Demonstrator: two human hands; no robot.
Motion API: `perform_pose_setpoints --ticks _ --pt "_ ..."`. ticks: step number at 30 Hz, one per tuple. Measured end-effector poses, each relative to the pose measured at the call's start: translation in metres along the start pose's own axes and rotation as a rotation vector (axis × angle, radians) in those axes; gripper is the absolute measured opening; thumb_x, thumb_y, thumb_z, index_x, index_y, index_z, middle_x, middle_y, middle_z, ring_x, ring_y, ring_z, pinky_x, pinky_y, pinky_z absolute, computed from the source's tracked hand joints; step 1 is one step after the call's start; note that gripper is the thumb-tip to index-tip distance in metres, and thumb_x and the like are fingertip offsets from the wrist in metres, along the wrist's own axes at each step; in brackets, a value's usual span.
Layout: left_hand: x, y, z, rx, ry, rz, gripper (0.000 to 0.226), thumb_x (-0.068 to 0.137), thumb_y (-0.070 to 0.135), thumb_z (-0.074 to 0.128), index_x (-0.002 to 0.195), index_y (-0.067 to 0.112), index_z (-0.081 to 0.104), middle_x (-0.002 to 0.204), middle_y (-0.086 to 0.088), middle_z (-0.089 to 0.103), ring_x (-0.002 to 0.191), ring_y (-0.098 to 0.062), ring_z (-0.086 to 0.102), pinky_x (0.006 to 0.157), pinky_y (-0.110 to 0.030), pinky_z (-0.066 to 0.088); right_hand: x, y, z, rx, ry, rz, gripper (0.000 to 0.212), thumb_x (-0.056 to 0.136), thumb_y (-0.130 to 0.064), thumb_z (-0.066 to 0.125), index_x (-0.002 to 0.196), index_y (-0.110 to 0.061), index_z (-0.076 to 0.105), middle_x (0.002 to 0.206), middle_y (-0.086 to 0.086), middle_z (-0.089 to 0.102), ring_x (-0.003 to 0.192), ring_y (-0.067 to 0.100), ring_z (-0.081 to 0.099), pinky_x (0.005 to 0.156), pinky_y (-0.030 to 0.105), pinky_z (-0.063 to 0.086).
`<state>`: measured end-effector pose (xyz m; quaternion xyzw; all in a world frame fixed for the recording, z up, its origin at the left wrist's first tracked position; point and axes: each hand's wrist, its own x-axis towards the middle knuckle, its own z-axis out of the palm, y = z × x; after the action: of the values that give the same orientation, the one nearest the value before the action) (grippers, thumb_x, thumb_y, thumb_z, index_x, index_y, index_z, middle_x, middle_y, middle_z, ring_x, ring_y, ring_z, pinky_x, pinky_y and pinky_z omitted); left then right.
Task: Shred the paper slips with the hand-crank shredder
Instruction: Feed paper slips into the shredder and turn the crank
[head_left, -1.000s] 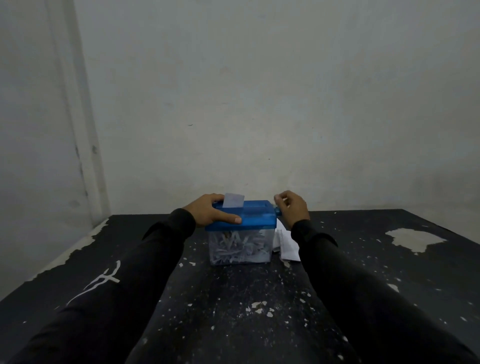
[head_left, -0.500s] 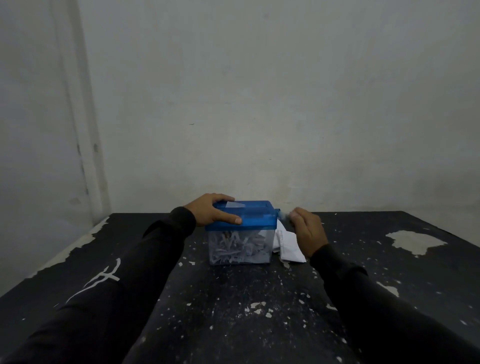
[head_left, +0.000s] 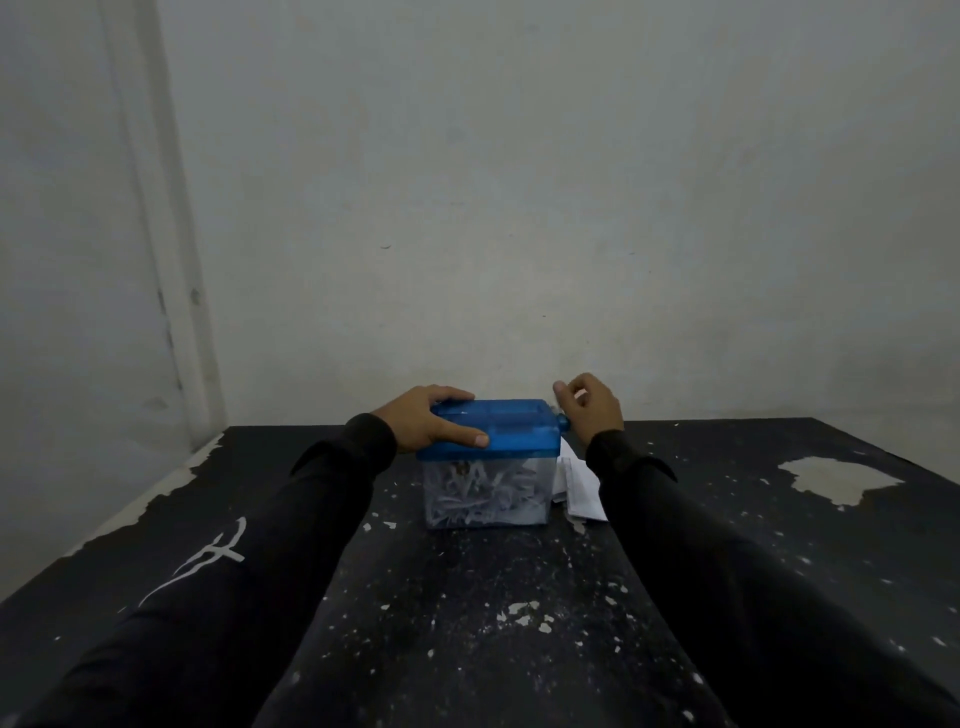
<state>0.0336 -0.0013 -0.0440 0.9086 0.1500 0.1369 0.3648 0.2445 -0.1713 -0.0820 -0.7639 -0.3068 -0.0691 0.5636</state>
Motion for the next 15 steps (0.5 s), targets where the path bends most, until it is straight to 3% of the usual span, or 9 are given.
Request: perform_pose_setpoints --ticks 3,7,9,12,13,15 --pt "-0.002 0.001 0.001 -0.004 -0.004 0.003 0.077 0.076 0.041 0.087 0.145 0.024 0.055 0.133 0.007 0.052 0.116 -0.015 0.052 0.098 -0.026 0.037 -0.007 0.018 0.000 -0.145 -0.063 0.022 0.033 0.099 -0.040 0.060 0.078 -0.015 0.056 0.081 0.006 0.064 0.078 0.025 0.062 0.075 0.039 0.053" --pt "-0.003 0.001 0.001 -0.036 0.000 0.007 0.085 0.066 0.048 0.089 0.141 0.026 0.057 0.137 0.005 0.055 0.117 -0.016 0.055 0.098 -0.026 0.040 -0.029 0.034 -0.011 -0.240 -0.177 0.004 0.034 0.102 -0.032 0.056 0.070 -0.019 0.057 0.068 -0.003 0.058 0.067 0.016 0.054 0.060 0.028 0.045" --pt "-0.003 0.000 0.001 -0.029 0.001 0.005 0.095 0.057 0.057 0.091 0.141 0.027 0.058 0.138 0.004 0.056 0.117 -0.016 0.056 0.099 -0.027 0.041 -0.038 0.042 -0.016 -0.204 -0.172 -0.026 0.033 0.103 -0.036 0.053 0.080 -0.015 0.063 0.073 -0.002 0.061 0.071 0.017 0.057 0.062 0.030 0.046" --pt "-0.001 -0.002 -0.001 -0.018 -0.002 0.002 0.109 0.044 0.070 0.089 0.141 0.029 0.058 0.137 0.006 0.056 0.118 -0.017 0.057 0.102 -0.029 0.042 -0.044 0.065 -0.020 -0.277 -0.105 -0.040 0.031 0.101 -0.044 0.053 0.101 -0.017 0.068 0.096 0.003 0.070 0.093 0.024 0.065 0.083 0.043 0.055" --pt "-0.001 -0.002 -0.001 -0.009 -0.001 -0.002 0.111 0.042 0.072 0.086 0.141 0.030 0.058 0.137 0.007 0.056 0.118 -0.017 0.056 0.103 -0.029 0.042 -0.045 0.073 -0.022 -0.380 -0.121 -0.022 0.036 0.098 -0.051 0.053 0.111 -0.020 0.068 0.108 0.002 0.070 0.102 0.026 0.064 0.091 0.046 0.054" --pt "0.000 -0.001 -0.004 0.012 -0.011 -0.011 0.110 0.041 0.072 0.086 0.139 0.031 0.059 0.137 0.007 0.056 0.119 -0.017 0.056 0.106 -0.031 0.042 -0.043 0.087 -0.027 -0.581 -0.229 0.037 0.067 0.088 -0.074 0.049 0.132 -0.024 0.060 0.131 0.002 0.063 0.119 0.027 0.058 0.102 0.050 0.048"
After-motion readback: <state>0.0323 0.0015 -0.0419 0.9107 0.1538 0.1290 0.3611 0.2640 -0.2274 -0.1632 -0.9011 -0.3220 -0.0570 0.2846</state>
